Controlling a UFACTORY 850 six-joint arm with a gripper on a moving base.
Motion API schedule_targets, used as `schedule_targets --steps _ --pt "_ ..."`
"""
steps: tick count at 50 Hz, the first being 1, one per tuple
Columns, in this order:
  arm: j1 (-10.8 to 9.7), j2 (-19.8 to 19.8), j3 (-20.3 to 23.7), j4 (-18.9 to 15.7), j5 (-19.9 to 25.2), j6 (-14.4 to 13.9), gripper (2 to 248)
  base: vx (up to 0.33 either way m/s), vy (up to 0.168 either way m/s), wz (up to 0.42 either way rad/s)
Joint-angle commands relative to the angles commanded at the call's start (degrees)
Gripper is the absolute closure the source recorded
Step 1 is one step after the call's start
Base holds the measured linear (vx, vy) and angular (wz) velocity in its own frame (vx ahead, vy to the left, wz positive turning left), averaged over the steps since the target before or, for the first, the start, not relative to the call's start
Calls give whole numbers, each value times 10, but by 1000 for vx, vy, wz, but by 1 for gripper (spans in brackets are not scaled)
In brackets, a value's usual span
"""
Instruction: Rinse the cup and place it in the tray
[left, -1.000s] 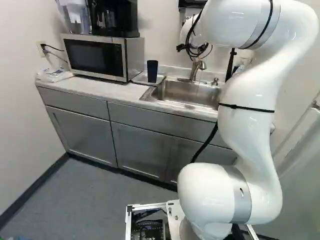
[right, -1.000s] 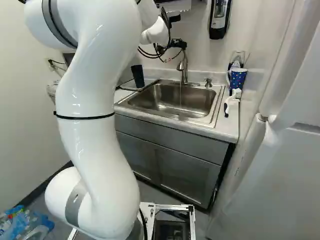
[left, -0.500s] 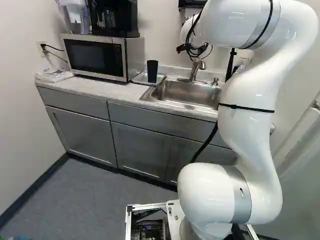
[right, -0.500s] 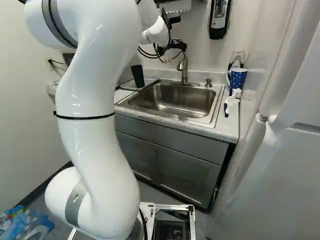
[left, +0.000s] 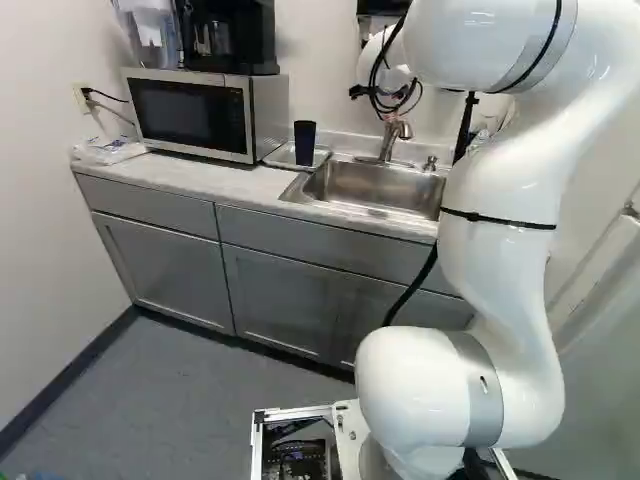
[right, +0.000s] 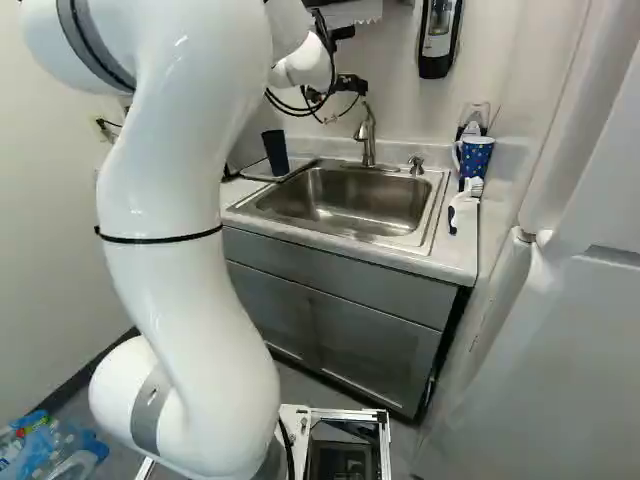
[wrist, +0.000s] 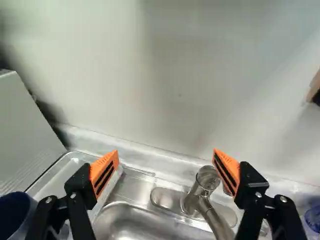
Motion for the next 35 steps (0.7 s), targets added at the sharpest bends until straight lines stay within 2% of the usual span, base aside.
schedule_targets --steps 18,35 --pt "20 38 44 0 -3 0 3 0 0 0" --pt "41 62 71 0 -60 0 3 0 0 0"
